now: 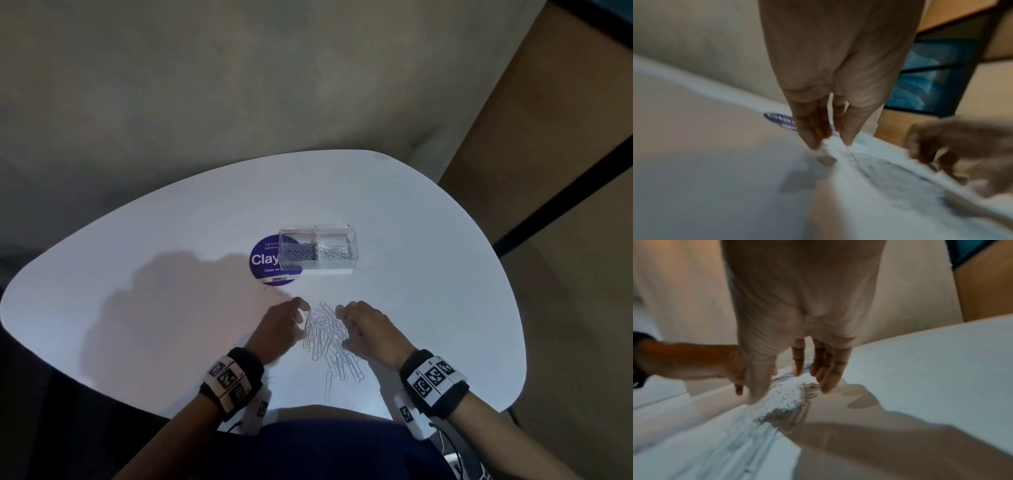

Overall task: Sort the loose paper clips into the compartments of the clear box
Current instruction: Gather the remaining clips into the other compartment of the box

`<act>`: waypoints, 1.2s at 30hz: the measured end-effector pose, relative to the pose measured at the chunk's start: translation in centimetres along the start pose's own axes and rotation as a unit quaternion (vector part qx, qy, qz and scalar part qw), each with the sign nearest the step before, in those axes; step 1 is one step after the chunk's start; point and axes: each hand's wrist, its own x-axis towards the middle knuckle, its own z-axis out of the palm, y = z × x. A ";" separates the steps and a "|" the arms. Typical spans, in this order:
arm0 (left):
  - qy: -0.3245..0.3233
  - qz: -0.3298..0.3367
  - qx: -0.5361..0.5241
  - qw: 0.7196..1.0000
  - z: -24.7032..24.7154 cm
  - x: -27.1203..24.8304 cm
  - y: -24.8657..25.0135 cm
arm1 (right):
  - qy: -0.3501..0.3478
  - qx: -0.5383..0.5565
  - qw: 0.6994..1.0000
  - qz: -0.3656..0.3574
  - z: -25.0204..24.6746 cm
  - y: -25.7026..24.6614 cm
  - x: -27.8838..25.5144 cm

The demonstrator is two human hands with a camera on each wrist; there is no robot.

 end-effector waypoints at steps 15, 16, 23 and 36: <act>0.048 0.117 0.282 0.951 0.4 -2.0 -2.0 | 0.010 -0.191 0.970 -0.148 2.5 0.0 0.8; 0.041 0.122 0.255 0.958 0.5 -2.7 -2.1 | 0.022 -0.166 0.978 -0.128 1.8 0.0 0.7; -0.103 0.068 0.287 0.950 -3.9 -6.1 -3.1 | -0.088 -0.092 0.991 -0.028 -2.9 1.7 -2.4; -0.016 0.092 0.206 0.974 1.6 -2.1 0.2 | 0.025 0.013 0.999 -0.035 0.8 0.7 -0.1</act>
